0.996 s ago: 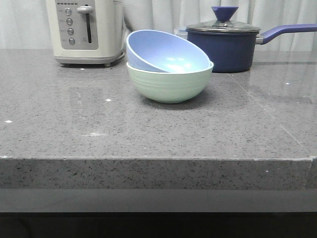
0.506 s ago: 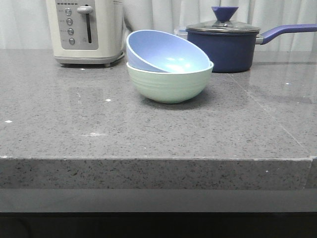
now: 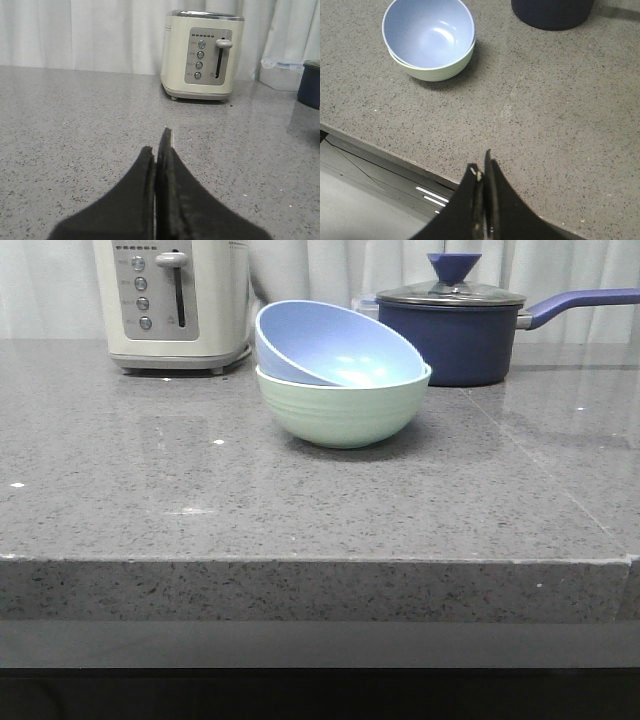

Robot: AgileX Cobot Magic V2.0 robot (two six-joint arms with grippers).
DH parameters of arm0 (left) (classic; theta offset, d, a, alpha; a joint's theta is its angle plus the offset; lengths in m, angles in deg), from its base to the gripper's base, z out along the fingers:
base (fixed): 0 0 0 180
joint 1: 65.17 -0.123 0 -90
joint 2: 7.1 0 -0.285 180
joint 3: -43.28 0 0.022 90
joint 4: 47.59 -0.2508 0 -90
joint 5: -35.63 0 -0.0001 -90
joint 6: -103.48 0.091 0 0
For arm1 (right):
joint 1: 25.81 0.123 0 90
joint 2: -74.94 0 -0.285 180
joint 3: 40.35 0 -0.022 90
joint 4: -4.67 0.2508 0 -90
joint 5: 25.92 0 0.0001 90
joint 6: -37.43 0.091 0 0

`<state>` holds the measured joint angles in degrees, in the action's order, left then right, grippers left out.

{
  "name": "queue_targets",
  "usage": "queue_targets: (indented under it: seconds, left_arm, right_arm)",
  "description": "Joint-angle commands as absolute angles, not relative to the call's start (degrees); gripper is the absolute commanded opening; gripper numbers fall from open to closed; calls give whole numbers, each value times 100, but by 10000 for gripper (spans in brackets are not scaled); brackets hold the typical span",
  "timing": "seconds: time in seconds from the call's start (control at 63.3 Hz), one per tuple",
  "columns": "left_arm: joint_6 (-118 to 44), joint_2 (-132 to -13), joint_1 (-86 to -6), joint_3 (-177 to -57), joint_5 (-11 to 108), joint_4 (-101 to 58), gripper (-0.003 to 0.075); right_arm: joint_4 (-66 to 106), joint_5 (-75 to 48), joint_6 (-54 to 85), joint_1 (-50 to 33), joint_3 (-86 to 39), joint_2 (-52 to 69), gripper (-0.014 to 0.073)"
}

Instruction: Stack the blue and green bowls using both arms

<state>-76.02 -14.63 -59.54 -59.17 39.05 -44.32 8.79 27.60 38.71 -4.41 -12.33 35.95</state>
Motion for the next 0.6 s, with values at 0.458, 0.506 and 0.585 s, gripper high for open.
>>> queue_targets:
  seconds: [0.458,0.506,0.585]
  left_arm:
    - [-7652,-1354,-5973,-5896,3429,-4421,-20]
    - [-7652,-1354,-5973,-5896,3429,-4421,-20]
    - [-7652,-1354,-5973,-5896,3429,-4421,-20]
  right_arm:
    - [815,2390,3865,-453,-1354,3579,-54]
    - [782,2339,3865,-472,-1286,3639,-54]
    - [605,2010,3865,-833,-958,3843,-54]
